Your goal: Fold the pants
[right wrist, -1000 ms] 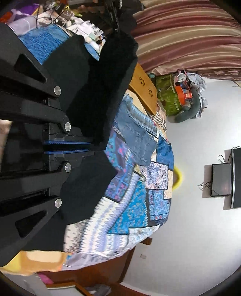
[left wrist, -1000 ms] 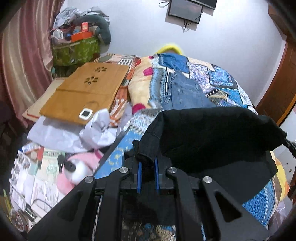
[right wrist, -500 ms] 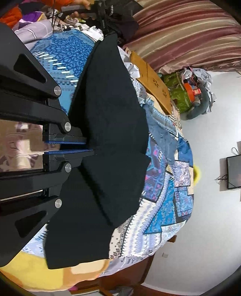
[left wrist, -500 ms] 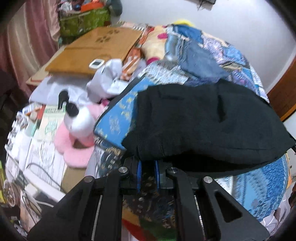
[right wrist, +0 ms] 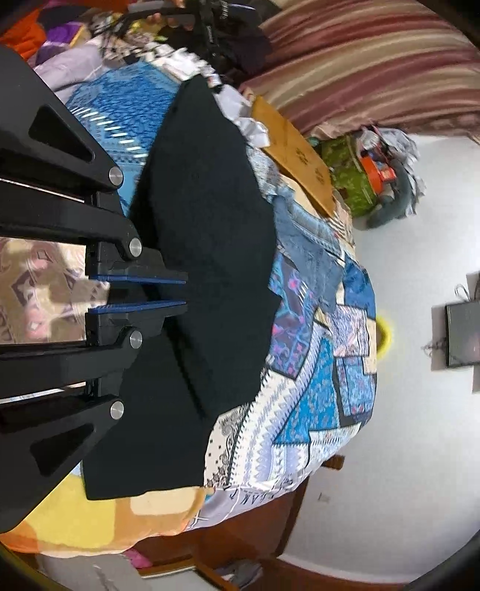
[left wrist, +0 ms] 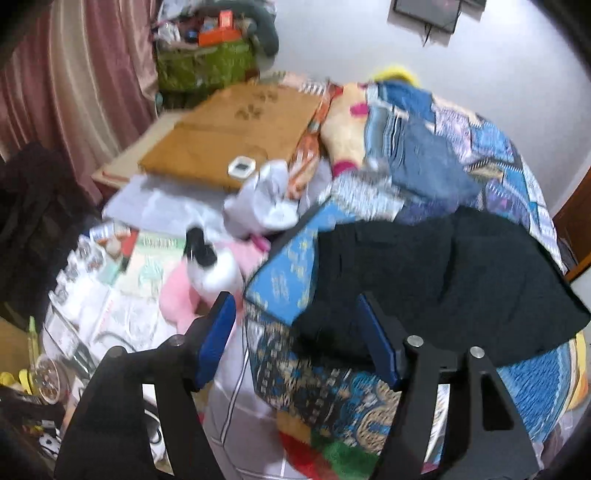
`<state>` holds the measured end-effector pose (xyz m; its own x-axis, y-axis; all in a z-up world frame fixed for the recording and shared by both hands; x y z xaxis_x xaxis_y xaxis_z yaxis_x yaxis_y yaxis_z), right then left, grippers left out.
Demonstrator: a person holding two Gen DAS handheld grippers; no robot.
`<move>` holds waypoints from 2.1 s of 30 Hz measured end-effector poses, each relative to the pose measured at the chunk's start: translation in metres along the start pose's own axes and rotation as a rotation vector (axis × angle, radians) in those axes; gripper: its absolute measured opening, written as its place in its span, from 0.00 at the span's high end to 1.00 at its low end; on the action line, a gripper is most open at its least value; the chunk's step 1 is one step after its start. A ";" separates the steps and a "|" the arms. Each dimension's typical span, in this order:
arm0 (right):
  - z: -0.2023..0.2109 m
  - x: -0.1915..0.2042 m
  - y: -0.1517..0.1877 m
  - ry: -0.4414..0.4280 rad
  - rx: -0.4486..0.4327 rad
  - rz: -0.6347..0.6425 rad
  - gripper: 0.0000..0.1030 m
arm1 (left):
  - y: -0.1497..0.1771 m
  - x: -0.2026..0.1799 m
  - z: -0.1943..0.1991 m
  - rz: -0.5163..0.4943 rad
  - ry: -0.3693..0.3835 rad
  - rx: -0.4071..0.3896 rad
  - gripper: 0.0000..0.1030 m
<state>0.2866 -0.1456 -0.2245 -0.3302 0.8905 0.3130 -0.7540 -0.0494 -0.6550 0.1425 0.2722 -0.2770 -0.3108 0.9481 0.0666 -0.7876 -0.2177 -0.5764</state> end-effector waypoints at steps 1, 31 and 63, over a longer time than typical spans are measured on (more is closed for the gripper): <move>0.001 0.000 -0.003 0.005 -0.006 -0.003 0.72 | -0.006 -0.002 0.003 -0.009 -0.004 -0.010 0.28; -0.181 0.005 -0.082 0.022 0.313 0.067 0.20 | -0.156 -0.177 -0.091 -0.330 0.170 -0.059 0.02; -0.043 -0.050 -0.144 0.029 -0.011 0.010 0.91 | -0.107 -0.333 -0.065 -0.561 0.350 0.048 0.02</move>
<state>0.4356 -0.1639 -0.1755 -0.3211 0.9025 0.2870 -0.7445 -0.0533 -0.6655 0.3642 -0.0054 -0.2903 0.3381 0.9383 0.0729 -0.8052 0.3285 -0.4938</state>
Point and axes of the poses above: each gripper's, at about its wrist camera, not at the fingertips, and z roughly against the way its jaws point, x to its left, y to its underside, the point moved 9 cm from there along -z, roughly the way its jaws point, and after that the axes turned 14 degrees about -z, right-handed, at the moved point
